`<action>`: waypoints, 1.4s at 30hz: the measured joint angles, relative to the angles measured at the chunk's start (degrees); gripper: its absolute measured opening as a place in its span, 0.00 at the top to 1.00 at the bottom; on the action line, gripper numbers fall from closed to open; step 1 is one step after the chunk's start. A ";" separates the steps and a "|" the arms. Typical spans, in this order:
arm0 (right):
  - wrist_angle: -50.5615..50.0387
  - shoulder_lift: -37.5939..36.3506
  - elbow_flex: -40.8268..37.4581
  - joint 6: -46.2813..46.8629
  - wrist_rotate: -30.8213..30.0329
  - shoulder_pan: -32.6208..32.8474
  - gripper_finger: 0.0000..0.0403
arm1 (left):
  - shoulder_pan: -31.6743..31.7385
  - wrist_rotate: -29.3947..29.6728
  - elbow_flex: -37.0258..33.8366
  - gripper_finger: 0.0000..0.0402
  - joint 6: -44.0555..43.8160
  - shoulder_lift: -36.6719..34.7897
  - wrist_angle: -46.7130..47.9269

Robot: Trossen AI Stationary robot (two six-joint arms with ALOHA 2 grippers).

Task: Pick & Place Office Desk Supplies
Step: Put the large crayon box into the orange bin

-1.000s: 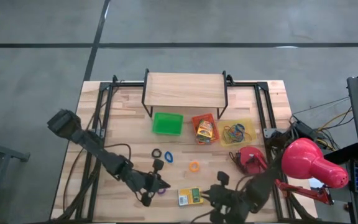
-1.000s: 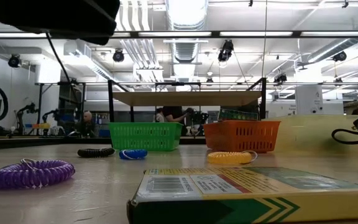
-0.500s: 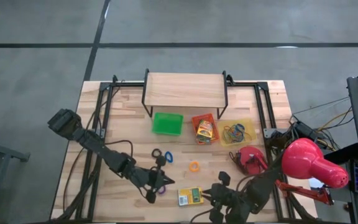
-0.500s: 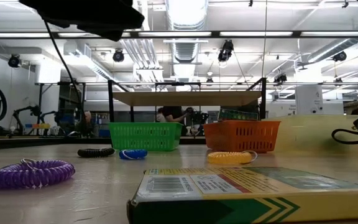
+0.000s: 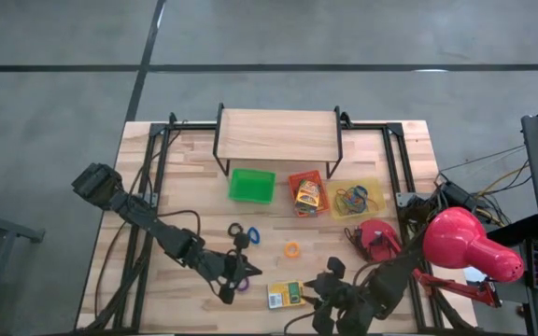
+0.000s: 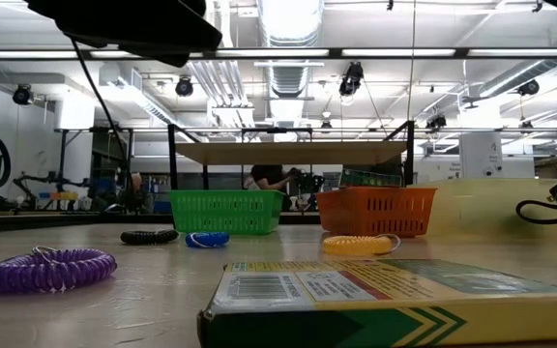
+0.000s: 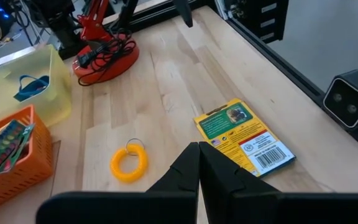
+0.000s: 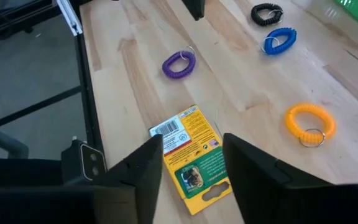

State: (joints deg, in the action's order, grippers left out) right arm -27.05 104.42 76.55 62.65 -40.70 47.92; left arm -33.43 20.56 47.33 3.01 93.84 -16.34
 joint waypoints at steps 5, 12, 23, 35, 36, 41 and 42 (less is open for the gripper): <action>0.04 0.00 0.00 1.20 0.07 0.09 0.49 | -0.01 -0.02 0.00 0.97 -0.26 0.00 -0.02; 0.03 0.00 -0.11 6.46 0.21 0.07 0.45 | -0.51 -2.27 -0.03 0.97 5.22 0.02 1.03; -0.02 0.07 -0.87 7.61 0.24 0.07 0.48 | -2.61 -3.00 0.15 0.99 7.47 1.39 -3.49; -0.13 0.07 -1.98 7.96 0.21 0.11 0.49 | -2.36 -3.17 10.94 0.99 13.34 15.78 0.70; -0.24 0.07 -2.04 7.93 0.21 0.11 0.49 | -2.31 -3.16 11.62 0.99 13.35 16.42 1.01; -0.47 0.07 -2.19 7.89 0.21 0.17 0.49 | -2.03 -3.08 14.05 0.99 13.73 19.59 2.28; -0.66 0.07 -2.19 7.89 0.21 0.17 0.49 | -1.91 -3.07 14.33 0.99 13.66 20.25 3.08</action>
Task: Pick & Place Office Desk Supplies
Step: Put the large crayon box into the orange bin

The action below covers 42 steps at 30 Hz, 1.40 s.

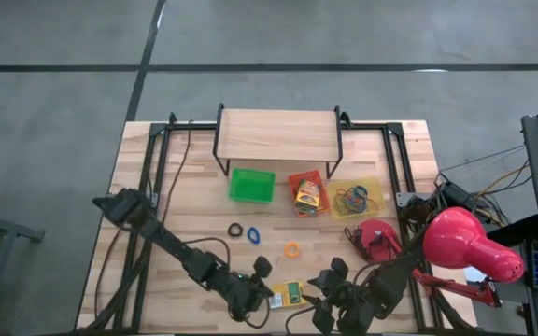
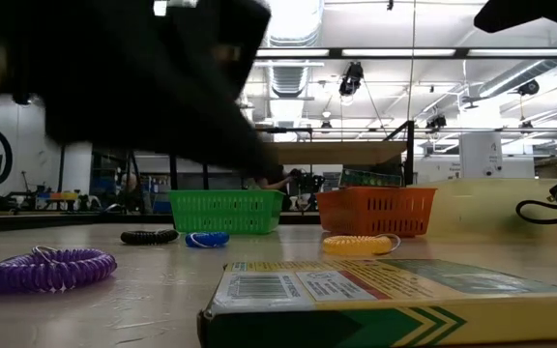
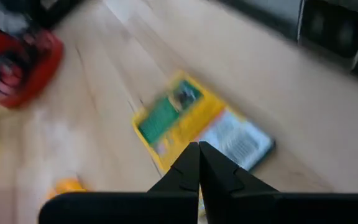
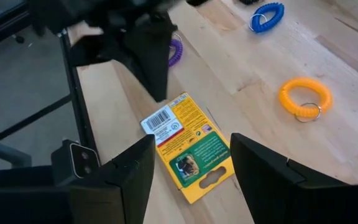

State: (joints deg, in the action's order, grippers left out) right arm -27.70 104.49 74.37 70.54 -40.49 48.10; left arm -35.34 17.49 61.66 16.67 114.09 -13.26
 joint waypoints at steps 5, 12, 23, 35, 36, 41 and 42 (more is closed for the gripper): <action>-0.07 0.00 -0.02 0.00 0.00 0.00 0.49 | 0.27 -0.35 -0.12 0.99 -2.98 1.15 1.74; -0.72 -0.02 -0.02 0.00 0.00 -0.21 0.49 | 0.71 -0.60 -0.03 0.99 -2.98 1.11 1.51; -0.83 -0.02 -0.02 3.85 -0.10 -1.69 0.49 | 1.21 -1.42 0.31 0.99 -4.31 1.08 2.64; -0.65 0.30 -0.02 3.74 -0.22 -1.64 0.49 | 0.32 -1.24 0.18 0.99 -9.27 1.08 5.66; -0.64 0.54 -0.02 3.80 -0.20 -1.65 0.49 | 0.30 -1.30 0.18 0.99 -9.27 1.10 5.69; -0.68 2.30 -0.04 3.81 0.04 -1.77 0.49 | 0.34 -1.81 0.18 0.99 -9.22 3.17 2.87; -0.68 2.50 -0.04 3.88 0.04 -1.76 0.49 | 0.34 -1.85 0.18 0.99 -9.18 3.58 2.05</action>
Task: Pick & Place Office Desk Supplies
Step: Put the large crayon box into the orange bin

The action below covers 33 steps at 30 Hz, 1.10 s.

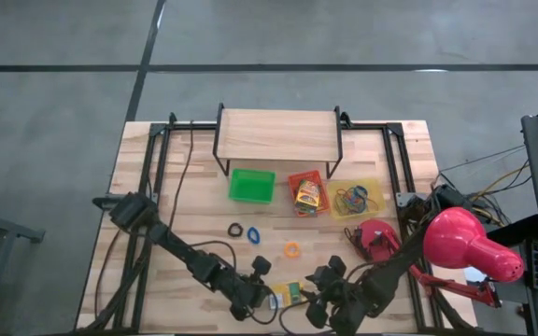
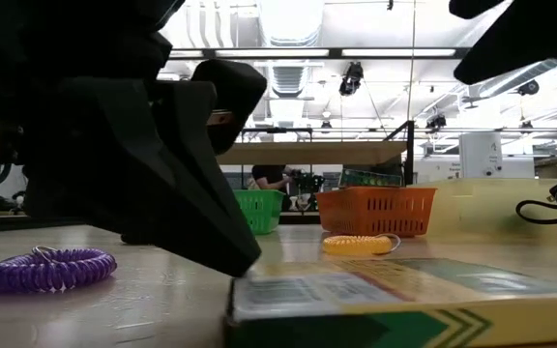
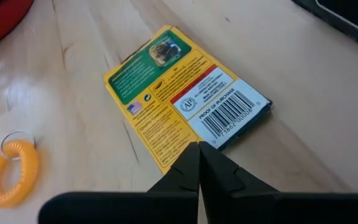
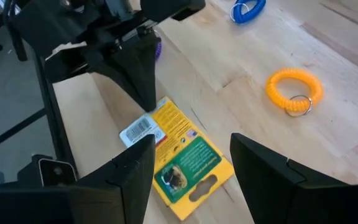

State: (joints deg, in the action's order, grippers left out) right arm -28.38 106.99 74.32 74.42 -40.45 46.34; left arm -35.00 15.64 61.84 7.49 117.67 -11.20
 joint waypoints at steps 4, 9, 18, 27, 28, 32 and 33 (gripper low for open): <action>0.04 0.23 0.00 0.23 0.20 -0.01 0.49 | 0.04 0.00 0.09 0.99 0.17 1.20 -1.57; 0.10 0.25 0.00 2.90 1.14 0.01 0.49 | 0.07 -0.02 0.19 0.99 0.15 1.31 -0.69; 0.13 0.25 0.00 14.27 3.64 0.08 0.49 | 0.07 -0.22 0.33 0.99 0.35 1.29 0.31; 0.21 3.06 -0.37 29.34 5.12 0.72 0.49 | 0.07 -0.23 0.24 0.99 0.35 1.31 0.30; 0.24 3.79 -0.37 30.19 5.84 0.79 0.49 | 0.07 -0.22 0.24 0.99 0.35 1.31 0.29; 0.31 7.12 -0.37 34.54 9.30 1.18 0.49 | 0.07 -0.22 0.22 0.99 0.35 1.31 0.29; 0.28 7.81 -0.37 35.95 9.53 1.43 0.49 | 0.07 -0.24 0.20 0.99 0.35 1.31 0.27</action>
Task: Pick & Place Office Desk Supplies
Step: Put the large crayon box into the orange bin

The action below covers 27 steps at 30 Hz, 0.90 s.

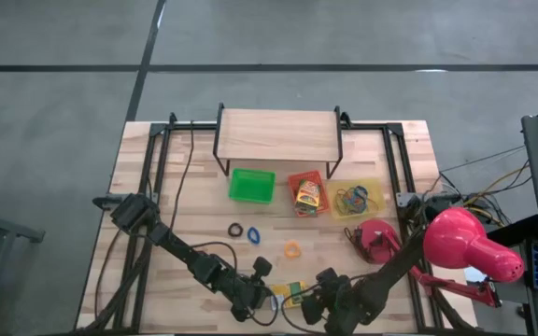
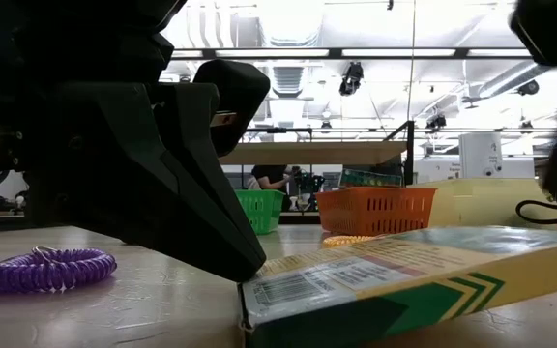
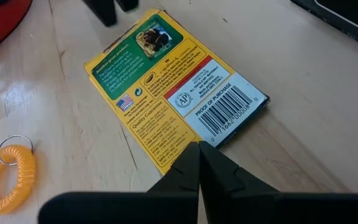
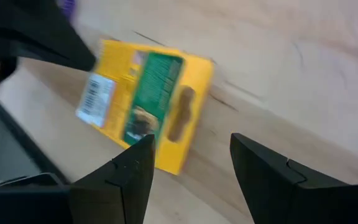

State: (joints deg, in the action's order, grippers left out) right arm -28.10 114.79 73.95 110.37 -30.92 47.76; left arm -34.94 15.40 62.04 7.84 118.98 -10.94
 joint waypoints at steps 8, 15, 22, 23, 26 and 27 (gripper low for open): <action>0.52 2.19 -0.54 6.87 -4.96 2.39 0.49 | 0.00 -0.02 -0.02 0.99 0.01 0.00 0.00; 2.76 2.15 -0.72 8.34 -11.56 3.50 0.49 | 0.02 0.00 -0.07 0.99 1.57 0.00 -0.18; 11.66 2.06 -4.42 6.55 -13.74 3.06 0.49 | 0.04 -0.01 -0.07 0.99 1.75 0.00 -0.17; 12.80 2.06 -5.20 6.62 -13.78 2.96 0.49 | 0.04 0.00 -0.07 0.99 1.75 0.00 -0.17; 17.32 2.06 -8.11 6.57 -13.87 2.69 0.49 | 0.04 -0.01 -0.07 0.99 1.75 0.00 -0.18; 19.09 1.89 -9.05 6.39 -13.89 2.67 0.49 | 0.04 0.00 -0.07 0.99 1.75 0.00 -0.18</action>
State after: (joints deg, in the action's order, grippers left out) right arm -9.00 116.68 64.90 116.76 -44.81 50.43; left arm -34.89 15.40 61.98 9.58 118.98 -11.12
